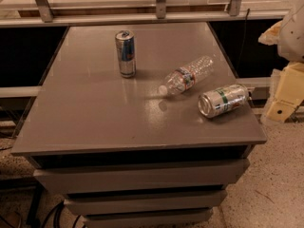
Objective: Knock redbull can over
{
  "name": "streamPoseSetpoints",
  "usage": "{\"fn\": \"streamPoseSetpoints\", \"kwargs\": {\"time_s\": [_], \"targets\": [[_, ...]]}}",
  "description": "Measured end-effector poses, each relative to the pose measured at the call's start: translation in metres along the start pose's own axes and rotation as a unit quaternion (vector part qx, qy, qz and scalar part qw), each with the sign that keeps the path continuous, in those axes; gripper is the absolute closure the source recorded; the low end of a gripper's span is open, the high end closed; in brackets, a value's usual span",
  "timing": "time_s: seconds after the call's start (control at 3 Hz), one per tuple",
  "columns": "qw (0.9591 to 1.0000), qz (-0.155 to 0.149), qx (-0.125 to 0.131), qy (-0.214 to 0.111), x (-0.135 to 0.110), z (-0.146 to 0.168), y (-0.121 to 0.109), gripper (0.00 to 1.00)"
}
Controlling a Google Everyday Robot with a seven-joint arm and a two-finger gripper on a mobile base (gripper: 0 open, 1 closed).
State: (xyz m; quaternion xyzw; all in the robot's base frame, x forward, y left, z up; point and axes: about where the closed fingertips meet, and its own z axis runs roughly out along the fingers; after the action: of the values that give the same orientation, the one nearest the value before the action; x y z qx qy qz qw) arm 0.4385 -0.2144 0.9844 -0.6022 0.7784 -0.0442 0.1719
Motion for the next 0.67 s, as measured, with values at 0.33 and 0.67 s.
{"fn": "streamPoseSetpoints", "kwargs": {"time_s": [0.33,0.67], "targets": [[1.0000,0.000,0.001,0.000,-0.0004,-0.0003,-0.0001,0.00],[0.9999,-0.011,-0.006,-0.005,-0.0101,0.0059,-0.0038,0.00]]}}
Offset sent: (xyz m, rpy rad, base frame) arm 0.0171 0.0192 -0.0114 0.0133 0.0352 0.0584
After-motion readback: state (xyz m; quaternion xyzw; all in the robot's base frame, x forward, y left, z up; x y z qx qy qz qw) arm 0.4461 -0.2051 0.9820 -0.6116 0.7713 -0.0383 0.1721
